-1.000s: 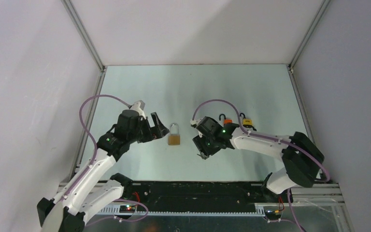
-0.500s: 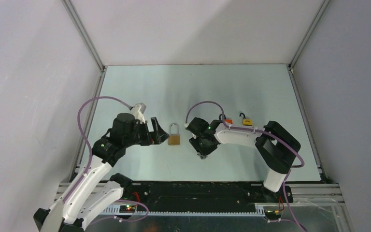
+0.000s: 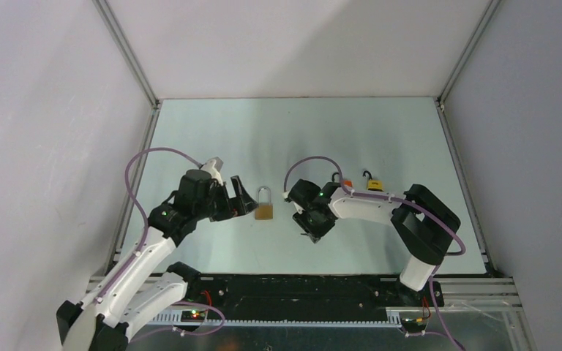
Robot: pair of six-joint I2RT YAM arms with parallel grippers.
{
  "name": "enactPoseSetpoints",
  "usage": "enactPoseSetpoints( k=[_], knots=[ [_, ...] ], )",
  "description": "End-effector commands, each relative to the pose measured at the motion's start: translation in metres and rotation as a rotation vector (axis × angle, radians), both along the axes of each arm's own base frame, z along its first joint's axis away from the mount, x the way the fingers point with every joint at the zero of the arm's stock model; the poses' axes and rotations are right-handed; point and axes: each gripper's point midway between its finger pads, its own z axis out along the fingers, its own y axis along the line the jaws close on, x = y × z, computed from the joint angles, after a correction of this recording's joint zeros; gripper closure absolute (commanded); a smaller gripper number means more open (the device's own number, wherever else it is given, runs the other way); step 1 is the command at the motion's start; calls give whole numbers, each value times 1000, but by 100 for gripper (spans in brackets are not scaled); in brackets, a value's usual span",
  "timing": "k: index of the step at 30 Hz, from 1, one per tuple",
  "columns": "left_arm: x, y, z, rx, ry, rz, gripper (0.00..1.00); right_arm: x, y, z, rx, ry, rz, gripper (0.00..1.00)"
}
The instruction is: Unlock with the key
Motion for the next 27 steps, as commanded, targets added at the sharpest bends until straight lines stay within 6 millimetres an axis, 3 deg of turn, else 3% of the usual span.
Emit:
enactPoseSetpoints(
  k=[1,15,19,24,27],
  knots=[
    [8,0,1,-24,-15,52,4,-4,-4,3,10,5,30,58],
    [7,-2,-17,-11,28,46,4,12,14,-19,56,-27,21,59],
    [6,-3,-21,-16,35,48,4,12,13,-20,52,-28,25,70],
    [6,-9,-20,-39,48,42,3,10,18,-7,116,-49,19,100],
    [7,-14,-18,-57,58,44,4,9,24,9,198,-71,-2,100]
  ],
)
